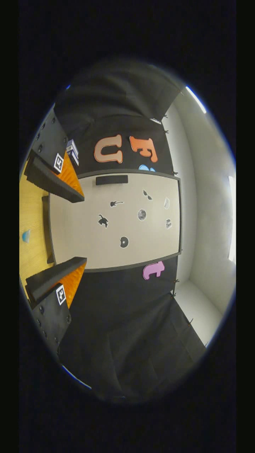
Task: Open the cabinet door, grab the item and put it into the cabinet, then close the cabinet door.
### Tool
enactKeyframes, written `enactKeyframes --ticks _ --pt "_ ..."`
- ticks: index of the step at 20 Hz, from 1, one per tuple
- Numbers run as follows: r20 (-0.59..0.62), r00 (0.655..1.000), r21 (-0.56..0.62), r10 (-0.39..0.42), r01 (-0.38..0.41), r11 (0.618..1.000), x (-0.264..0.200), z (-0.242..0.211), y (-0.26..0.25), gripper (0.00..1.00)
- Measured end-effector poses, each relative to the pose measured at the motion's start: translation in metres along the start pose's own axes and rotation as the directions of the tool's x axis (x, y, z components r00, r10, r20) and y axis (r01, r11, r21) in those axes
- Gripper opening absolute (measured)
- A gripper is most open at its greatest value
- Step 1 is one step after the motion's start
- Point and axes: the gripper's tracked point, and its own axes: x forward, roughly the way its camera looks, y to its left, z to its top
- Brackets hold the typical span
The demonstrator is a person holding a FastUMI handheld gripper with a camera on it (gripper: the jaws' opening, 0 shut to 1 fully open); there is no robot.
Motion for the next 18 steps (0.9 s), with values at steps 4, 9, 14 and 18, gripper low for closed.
enactKeyframes --ticks 4,9,14,18 --pt "0.005 1.000 0.033 -0.001 0.001 0.999 0.006 0.001 0.002 0.99" --pt "-0.027 0.999 0.023 0.039 -0.038 0.999 0.019 0.001 0.016 0.98" --pt "-0.004 0.995 -0.015 0.102 -0.102 0.995 0.060 0.019 0.052 0.98" --pt "-0.014 0.987 0.009 0.157 -0.157 0.988 0.107 0.026 0.090 0.98"
